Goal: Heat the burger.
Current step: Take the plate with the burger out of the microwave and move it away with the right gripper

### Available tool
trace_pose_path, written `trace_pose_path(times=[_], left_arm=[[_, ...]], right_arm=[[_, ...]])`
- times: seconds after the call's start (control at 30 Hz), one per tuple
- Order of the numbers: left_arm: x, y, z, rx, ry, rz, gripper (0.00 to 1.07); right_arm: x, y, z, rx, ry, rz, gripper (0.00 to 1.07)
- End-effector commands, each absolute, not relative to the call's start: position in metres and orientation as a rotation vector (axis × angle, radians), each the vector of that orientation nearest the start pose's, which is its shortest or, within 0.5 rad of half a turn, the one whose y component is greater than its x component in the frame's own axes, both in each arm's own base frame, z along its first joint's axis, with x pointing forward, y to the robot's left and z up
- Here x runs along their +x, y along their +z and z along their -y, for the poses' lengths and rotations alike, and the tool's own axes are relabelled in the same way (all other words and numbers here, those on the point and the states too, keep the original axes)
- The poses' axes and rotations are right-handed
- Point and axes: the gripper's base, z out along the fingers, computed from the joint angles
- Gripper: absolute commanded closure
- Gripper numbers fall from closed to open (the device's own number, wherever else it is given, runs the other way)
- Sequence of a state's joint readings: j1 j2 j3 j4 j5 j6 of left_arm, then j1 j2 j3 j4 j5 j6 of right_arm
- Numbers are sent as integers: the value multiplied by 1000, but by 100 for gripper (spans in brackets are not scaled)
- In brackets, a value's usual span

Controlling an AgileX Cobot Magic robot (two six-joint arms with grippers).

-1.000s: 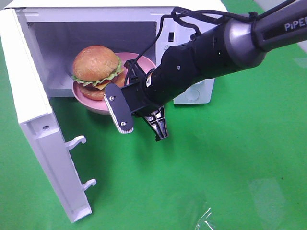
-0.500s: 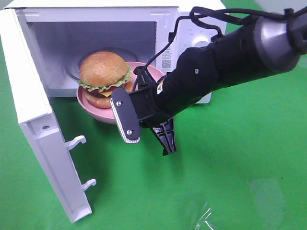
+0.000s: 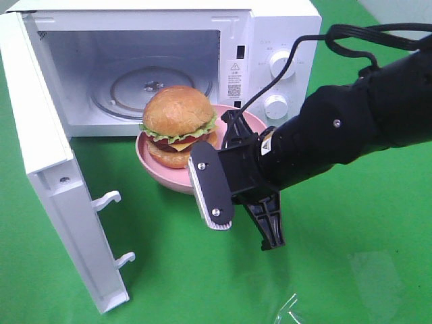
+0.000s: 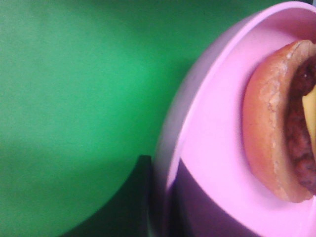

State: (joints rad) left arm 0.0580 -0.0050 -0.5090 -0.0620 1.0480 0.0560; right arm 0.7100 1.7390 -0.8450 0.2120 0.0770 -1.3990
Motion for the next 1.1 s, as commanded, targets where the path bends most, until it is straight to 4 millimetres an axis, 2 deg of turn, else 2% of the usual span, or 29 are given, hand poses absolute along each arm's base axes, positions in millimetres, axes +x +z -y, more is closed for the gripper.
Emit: trace_pose_path(times=[0.03, 0.43, 0.53, 0.57, 0.73, 1.1], left_arm=[[-8, 280, 6, -4, -8, -1993, 7], [-8, 280, 6, -4, -8, -1993, 7], [-8, 280, 6, -4, -8, -1993, 7], [-8, 280, 6, -4, -8, -1993, 7], [-8, 280, 6, -4, -8, -1993, 7], [-8, 280, 6, -4, -8, -1993, 7]], right_arm=[[251, 173, -213, -1896, -227, -1406, 107], [211, 185, -178, -1887, -231, -1398, 107], [207, 185, -176, -1881, -227, -1404, 107], [198, 188, -167, -1855, -214, -1426, 107], [181, 192, -153, -1820, -202, -1439, 107], [155, 207, -131, -1796, -195, -1469, 107]])
